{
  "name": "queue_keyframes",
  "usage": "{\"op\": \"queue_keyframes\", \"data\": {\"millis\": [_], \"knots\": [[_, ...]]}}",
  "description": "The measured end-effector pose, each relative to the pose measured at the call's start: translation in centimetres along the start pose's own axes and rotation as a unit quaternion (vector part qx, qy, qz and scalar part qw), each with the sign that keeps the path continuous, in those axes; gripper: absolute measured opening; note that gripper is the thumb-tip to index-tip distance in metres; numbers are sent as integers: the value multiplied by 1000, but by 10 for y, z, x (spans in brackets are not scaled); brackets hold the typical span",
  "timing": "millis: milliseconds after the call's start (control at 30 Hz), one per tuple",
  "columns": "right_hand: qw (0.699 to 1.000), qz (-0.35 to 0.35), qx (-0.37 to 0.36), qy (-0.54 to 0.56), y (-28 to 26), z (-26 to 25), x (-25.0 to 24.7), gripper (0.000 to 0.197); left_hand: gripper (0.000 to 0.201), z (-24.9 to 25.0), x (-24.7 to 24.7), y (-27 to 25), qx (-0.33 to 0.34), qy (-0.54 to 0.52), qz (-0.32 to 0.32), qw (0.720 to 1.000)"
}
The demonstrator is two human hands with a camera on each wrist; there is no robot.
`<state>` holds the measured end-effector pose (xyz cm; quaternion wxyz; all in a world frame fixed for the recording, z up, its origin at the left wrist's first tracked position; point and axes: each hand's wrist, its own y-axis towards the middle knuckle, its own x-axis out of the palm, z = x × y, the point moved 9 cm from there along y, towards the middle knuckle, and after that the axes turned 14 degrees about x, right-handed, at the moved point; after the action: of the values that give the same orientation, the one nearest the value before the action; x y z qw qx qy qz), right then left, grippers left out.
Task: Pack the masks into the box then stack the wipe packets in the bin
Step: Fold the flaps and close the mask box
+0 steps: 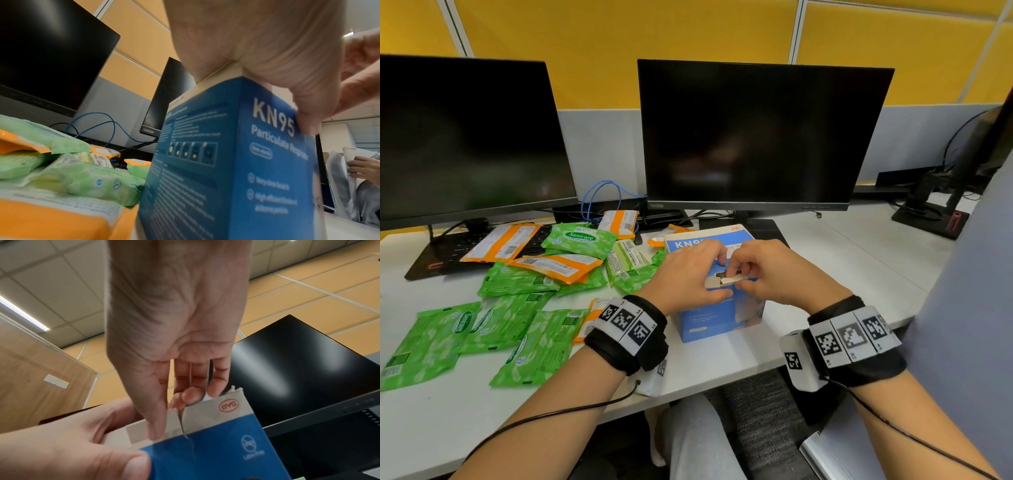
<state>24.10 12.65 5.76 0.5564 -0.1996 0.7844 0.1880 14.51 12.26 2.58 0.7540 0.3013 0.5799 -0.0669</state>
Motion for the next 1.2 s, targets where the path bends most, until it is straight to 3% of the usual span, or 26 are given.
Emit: {"op": "queue_keyframes", "data": {"millis": [167, 300, 533, 667, 867, 1200], "knots": [[1000, -15, 9, 8, -2, -1, -3, 9, 46, 0, 0, 0, -7, -6, -5, 1000], [1000, -22, 11, -7, -3, -4, -1, 10, 59, 2, 0, 2, -7, 22, -26, 999], [995, -11, 28, -91, -3, -3, -3, 25, 74, -2, 7, 3, -18, 48, -62, 997], [995, -9, 40, -93, 1, 3, -1, 21, 77, -3, 10, 4, -13, 56, -69, 996], [994, -59, 55, -70, 6, 3, 8, 23, 76, -4, 10, 4, -11, 52, -75, 996], [998, -10, 44, -38, 9, 1, -4, 17, 67, -3, 10, 6, -12, 50, -71, 996]]}}
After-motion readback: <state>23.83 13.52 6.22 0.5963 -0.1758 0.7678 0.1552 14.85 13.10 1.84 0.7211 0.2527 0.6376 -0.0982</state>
